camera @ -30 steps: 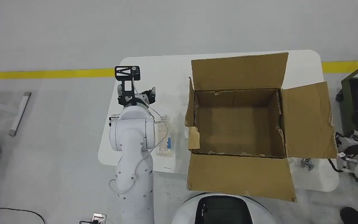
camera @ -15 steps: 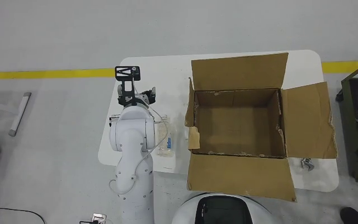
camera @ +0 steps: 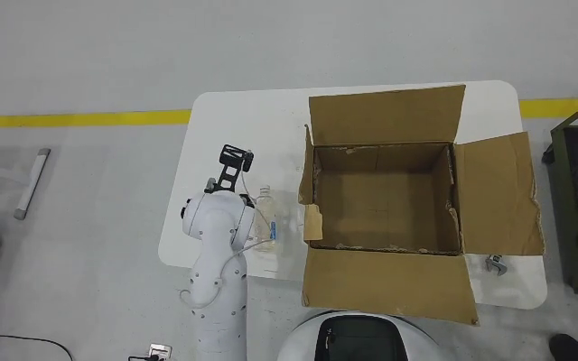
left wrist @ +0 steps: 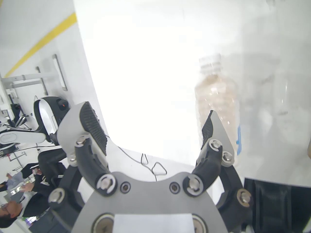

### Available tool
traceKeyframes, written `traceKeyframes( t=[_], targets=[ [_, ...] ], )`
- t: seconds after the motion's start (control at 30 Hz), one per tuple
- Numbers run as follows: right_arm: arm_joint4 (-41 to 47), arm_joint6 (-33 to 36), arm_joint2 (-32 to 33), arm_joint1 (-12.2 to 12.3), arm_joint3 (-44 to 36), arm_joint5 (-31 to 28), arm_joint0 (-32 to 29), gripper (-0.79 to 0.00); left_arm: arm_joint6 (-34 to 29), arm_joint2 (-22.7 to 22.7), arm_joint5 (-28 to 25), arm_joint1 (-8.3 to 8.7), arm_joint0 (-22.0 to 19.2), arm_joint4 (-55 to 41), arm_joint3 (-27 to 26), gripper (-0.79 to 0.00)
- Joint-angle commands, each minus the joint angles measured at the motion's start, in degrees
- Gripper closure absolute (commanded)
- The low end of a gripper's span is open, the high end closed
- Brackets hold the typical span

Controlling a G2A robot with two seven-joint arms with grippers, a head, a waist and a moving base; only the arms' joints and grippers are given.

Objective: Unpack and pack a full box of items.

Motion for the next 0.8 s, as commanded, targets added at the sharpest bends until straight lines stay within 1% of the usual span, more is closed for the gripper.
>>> traceKeyframes(
  t=[0.0,0.07,0.1,0.17,0.23,0.33,0.47,0.6,0.77],
  targets=[
    [-1.4,0.12,-0.22,0.16,-0.07,0.03,0.1,-0.015,0.11,-0.09,0.78,0.0,0.03,-0.13,-0.13,-0.785],
    [-2.12,0.05,-0.56,0.3,-0.06,0.05,0.33,-0.028,0.11,-0.09,0.78,0.0,0.03,-0.13,-0.13,-0.785],
    [-2.51,0.15,-0.75,0.37,-0.04,0.13,0.41,-0.049,0.11,-0.09,0.78,0.0,0.03,-0.13,-0.13,-0.785],
    [-3.3,0.32,-1.15,0.51,0.1,0.54,0.61,-0.055,0.11,-0.09,0.78,0.0,0.03,-0.13,-0.13,-0.785],
    [-3.77,0.78,-1.71,0.65,0.29,1.14,0.91,-0.037,0.11,-0.09,0.78,0.0,0.03,-0.13,-0.13,-0.785],
    [-4.65,1.87,-2.49,0.92,0.66,1.86,1.5,-0.009,1.86,0.62,-0.97,0.17,1.61,-1.78,1.22,-0.785],
    [-4.76,2.34,-3.02,1.19,0.81,2.11,2.09,-0.031,1.86,1.9,-0.97,0.62,3.18,-4.61,2.62,-0.785],
    [-4.55,2.72,-3.27,1.43,0.71,2.02,2.2,-0.065,0.0,2.57,0.88,1.28,3.44,-6.98,3.92,-0.785],
    [-4.46,2.63,-3.47,1.65,0.38,1.93,1.76,-0.099,-3.36,2.96,4.24,2.13,2.4,-12.51,6.21,-0.785]
  ],
)
